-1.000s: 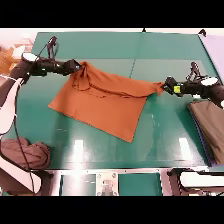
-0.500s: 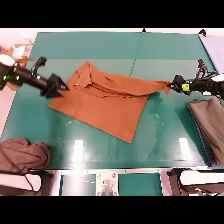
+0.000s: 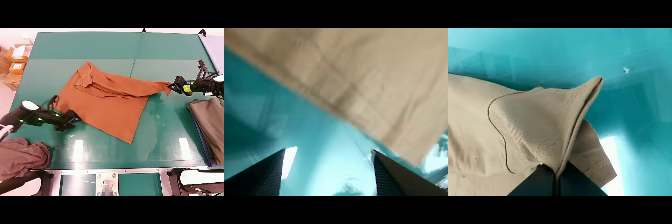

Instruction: Fold the shirts.

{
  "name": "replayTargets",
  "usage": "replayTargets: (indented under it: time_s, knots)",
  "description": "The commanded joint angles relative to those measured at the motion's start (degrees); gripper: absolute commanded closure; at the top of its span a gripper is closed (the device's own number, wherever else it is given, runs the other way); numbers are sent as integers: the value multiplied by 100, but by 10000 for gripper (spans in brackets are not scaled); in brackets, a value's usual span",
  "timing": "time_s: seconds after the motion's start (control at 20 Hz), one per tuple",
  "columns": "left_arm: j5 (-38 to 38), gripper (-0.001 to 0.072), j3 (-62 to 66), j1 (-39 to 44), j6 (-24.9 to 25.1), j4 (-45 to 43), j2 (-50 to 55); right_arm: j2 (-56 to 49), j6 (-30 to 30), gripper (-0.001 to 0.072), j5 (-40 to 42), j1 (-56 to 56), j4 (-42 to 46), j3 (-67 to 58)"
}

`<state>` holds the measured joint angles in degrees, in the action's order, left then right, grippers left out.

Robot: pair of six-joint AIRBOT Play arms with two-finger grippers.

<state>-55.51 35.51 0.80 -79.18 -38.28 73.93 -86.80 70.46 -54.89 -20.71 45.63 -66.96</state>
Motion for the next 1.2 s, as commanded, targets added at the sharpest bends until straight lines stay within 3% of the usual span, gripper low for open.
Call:
replayTargets:
  time_s: [0.0, 0.1, 0.25, 0.3, 0.35, 0.45, 0.6, 0.75, 0.95, 1.1, 1.15]
  knots:
    - [1381, 87, -271, 723, 90, 765, 295, -2, -4, 698, -70, 2, 0, -4]
    - [1650, 89, -269, 922, 629, 1665, 514, -2, -4, 698, -70, 2, 0, -4]
    - [1794, 439, -256, 955, 1537, 2616, 723, -2, -4, 698, -181, -7, 4, -4]
    - [1862, 632, -229, 935, 1705, 2594, 726, -2, -2, 699, -308, -17, 28, -4]
    - [1818, 684, -118, 828, 1770, 2396, 726, 2, 28, 700, -481, -31, 81, -4]
    - [1305, 685, 358, 273, 1572, 1528, 726, 133, 369, 702, -831, -72, 592, 103]
    - [308, 685, 1322, -848, 730, -319, 726, 929, 916, 702, -1060, -114, 1473, 1034]
    - [-273, 685, 2277, -1587, 426, -1735, 728, 2262, 1207, 702, -1145, -105, 1222, 2673]
    - [-699, 685, 3237, -1751, 625, -2009, 1241, 4205, 1211, 700, -1314, 297, -109, 4701]
    - [-1016, 684, 3630, -1633, 739, -1971, 1886, 4752, 1272, 700, -1119, 422, -704, 5176]
    - [-1016, 643, 3698, -1617, 721, -1954, 2002, 4734, 1270, 699, -962, 417, -706, 5165]
